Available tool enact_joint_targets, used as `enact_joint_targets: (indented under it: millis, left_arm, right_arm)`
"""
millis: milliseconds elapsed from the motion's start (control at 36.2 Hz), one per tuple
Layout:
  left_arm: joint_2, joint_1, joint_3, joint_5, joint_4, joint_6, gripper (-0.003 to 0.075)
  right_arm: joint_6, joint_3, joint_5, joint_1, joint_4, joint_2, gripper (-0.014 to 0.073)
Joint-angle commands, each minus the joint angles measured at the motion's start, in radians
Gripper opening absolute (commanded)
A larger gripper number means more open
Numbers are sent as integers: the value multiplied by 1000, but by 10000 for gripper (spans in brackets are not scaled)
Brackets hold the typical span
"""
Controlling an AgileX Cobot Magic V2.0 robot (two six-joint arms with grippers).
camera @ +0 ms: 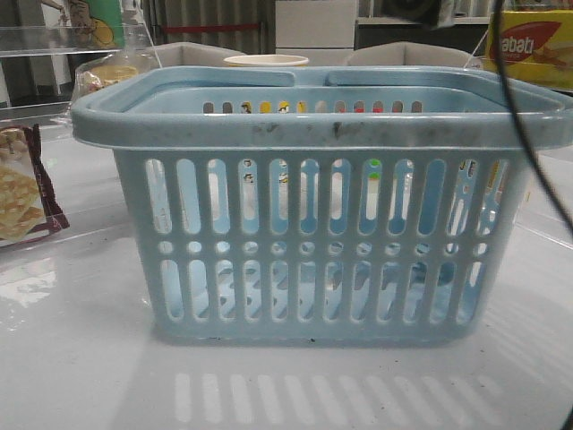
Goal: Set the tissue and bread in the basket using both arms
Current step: 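Carry the tissue pack over the basket and release it with the right gripper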
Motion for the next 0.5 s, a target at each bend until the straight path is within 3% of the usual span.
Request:
enact_joint_targets:
  millis: [0, 110, 304, 470]
  left_arm:
    - [4, -9, -32, -77, -16, 1, 601]
    - [4, -9, -32, -61, -16, 1, 601]
    - [4, -9, -32, -16, 5, 1, 601]
    - [4, -3, -32, 39, 115, -27, 601]
  right_arm:
    - [-10, -11, -108, 35, 29, 6, 461]
    - [-10, -11, -118, 39, 36, 32, 549]
    - [-14, -8, -72, 45, -18, -32, 542]
    - [-14, 75, -64, 80, -75, -174, 542]
